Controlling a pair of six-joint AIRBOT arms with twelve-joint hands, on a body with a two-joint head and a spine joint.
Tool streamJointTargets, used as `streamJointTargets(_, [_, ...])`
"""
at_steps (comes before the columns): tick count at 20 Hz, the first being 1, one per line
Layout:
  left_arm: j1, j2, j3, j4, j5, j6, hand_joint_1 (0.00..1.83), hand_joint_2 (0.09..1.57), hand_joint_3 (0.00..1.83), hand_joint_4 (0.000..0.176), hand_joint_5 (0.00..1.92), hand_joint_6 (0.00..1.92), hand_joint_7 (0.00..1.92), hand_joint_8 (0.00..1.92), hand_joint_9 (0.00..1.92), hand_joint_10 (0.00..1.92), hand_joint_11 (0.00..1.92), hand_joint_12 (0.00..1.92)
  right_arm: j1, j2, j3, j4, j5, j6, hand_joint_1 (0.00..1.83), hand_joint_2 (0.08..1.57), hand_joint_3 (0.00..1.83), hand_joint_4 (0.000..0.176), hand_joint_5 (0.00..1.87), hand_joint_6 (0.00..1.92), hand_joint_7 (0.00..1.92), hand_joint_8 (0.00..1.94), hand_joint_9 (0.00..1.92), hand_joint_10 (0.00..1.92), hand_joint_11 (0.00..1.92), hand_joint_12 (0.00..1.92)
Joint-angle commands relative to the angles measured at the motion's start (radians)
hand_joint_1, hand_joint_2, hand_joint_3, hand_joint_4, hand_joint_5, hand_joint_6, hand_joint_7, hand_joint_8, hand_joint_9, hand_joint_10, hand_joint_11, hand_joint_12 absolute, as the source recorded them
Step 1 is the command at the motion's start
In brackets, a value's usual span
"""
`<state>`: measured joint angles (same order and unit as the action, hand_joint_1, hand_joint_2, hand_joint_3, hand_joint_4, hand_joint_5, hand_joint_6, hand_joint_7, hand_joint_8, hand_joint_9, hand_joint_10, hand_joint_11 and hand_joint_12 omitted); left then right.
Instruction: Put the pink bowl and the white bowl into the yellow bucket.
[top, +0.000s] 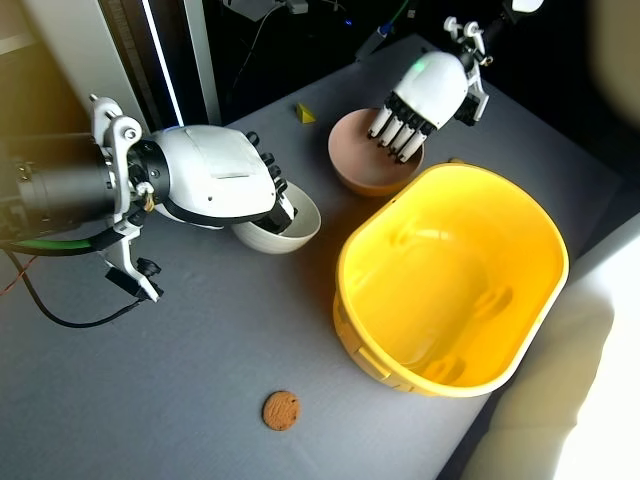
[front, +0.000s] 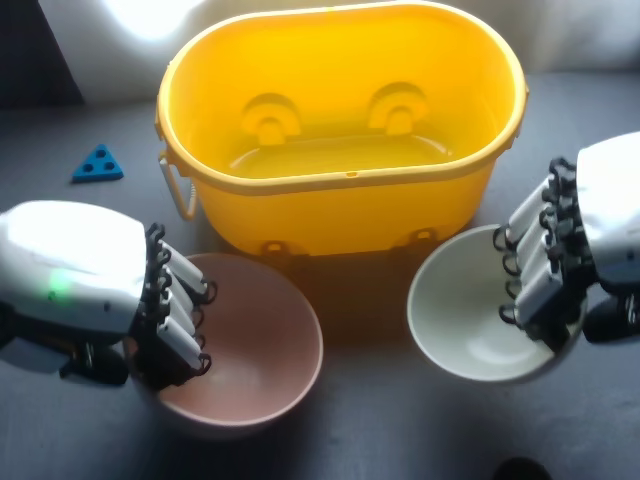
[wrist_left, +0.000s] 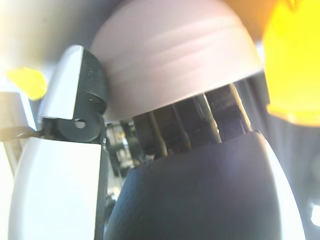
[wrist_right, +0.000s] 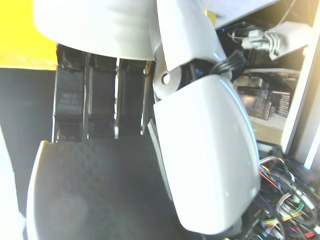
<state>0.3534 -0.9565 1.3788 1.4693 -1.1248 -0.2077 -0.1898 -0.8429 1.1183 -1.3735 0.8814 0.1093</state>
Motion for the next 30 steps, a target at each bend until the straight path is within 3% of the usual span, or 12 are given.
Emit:
streamJointTargets(1, [-0.018,0.017,0.009,-0.067,-0.089,-0.019,1.34,1.21,0.0,0.0,0.7,1.3,0.83,1.26,0.76,1.41,0.48,1.28,0.022,0.017,0.001,0.08,0.059,0.004,1.38,1.1,0.0,0.0,0.9,1.09,1.03,0.93,0.95,1.05,0.77,1.0])
streamJointTargets(2, [-0.031,0.019,0.014,-0.067,-0.108,-0.037,1.35,1.2,0.0,0.0,0.7,1.29,0.84,1.24,0.77,1.38,0.49,1.28,0.035,0.02,0.001,0.081,0.06,0.004,1.38,1.1,0.0,0.0,0.9,1.09,1.03,0.92,0.94,1.06,0.76,1.02])
streamJointTargets(3, [-0.042,0.022,0.018,-0.067,-0.125,-0.052,1.21,1.22,0.0,0.0,0.71,1.32,0.86,1.26,0.79,0.99,0.49,1.26,0.044,0.021,0.001,0.082,0.06,0.004,1.38,1.09,0.0,0.0,0.91,1.05,1.04,0.92,0.98,1.0,0.8,1.02])
streamJointTargets(4, [-0.048,0.024,0.021,-0.067,-0.138,-0.059,1.18,1.22,0.0,0.0,0.71,1.32,0.87,1.25,0.85,0.78,0.51,1.22,0.05,0.021,0.001,0.082,0.06,0.004,1.38,1.09,0.0,0.0,0.92,1.06,1.04,0.92,0.98,1.0,0.8,1.01])
streamJointTargets(6, [-0.062,0.028,0.029,-0.067,-0.165,-0.081,1.18,1.21,0.0,0.0,0.72,1.32,0.88,1.23,0.92,0.6,0.53,1.19,0.071,0.023,0.001,0.082,0.059,0.003,1.38,1.09,0.0,0.0,0.93,1.04,1.04,0.9,0.99,1.0,0.79,1.02])
streamJointTargets(8, [-0.074,0.032,0.036,-0.068,-0.184,-0.099,1.21,1.17,0.0,0.0,0.78,1.21,0.96,1.11,1.0,0.56,0.59,1.17,0.094,0.026,0.001,0.082,0.059,-0.005,1.38,1.09,0.0,0.0,0.94,1.05,1.03,0.9,0.97,1.03,0.79,1.02])
streamJointTargets(14, [-0.112,0.04,0.065,-0.112,-0.247,-0.14,1.19,1.21,0.0,0.0,0.72,1.31,0.91,1.18,0.99,0.46,0.55,1.15,0.14,0.026,0.002,0.111,0.038,-0.056,1.38,1.09,0.0,0.0,0.92,1.05,1.05,0.9,0.96,1.03,0.8,1.02])
streamJointTargets(15, [-0.119,0.04,0.074,-0.123,-0.257,-0.147,1.31,1.22,0.0,0.0,0.65,1.39,0.85,1.21,0.81,1.19,0.49,1.16,0.148,0.025,0.002,0.115,0.032,-0.064,1.38,1.09,0.0,0.0,0.92,1.04,1.05,0.9,0.97,1.03,0.79,1.03])
streamJointTargets(17, [-0.139,0.036,0.099,-0.153,-0.28,-0.158,1.2,1.18,0.0,0.0,0.77,1.26,0.94,1.1,0.95,0.61,0.6,1.11,0.153,0.021,0.003,0.16,0.022,-0.129,1.38,1.09,0.0,0.0,0.93,1.04,1.05,0.89,0.97,1.02,0.8,1.03])
streamJointTargets(18, [-0.15,0.035,0.11,-0.17,-0.294,-0.163,1.19,1.19,0.0,0.0,0.76,1.28,0.92,1.15,0.97,0.53,0.6,1.11,0.156,0.02,0.005,0.176,0.023,-0.143,1.39,1.08,0.0,0.0,0.94,1.02,1.08,0.84,1.0,0.98,0.81,1.02])
streamJointTargets(22, [-0.189,0.032,0.142,-0.211,-0.331,-0.184,1.19,1.2,0.0,0.0,0.74,1.29,0.93,1.14,1.02,0.5,0.65,1.19,0.164,0.015,0.009,0.217,0.021,-0.196,1.38,1.09,0.0,0.0,0.93,1.06,1.05,0.89,0.96,1.03,0.77,1.04])
streamJointTargets(30, [-0.257,0.015,0.206,-0.289,-0.374,-0.248,1.21,1.17,0.0,0.0,0.78,1.21,0.99,1.06,1.07,0.46,0.66,1.19,0.126,-0.001,0.014,0.427,0.004,-0.538,1.38,1.09,0.0,0.0,0.93,1.06,1.06,0.9,0.98,0.99,0.81,1.02])
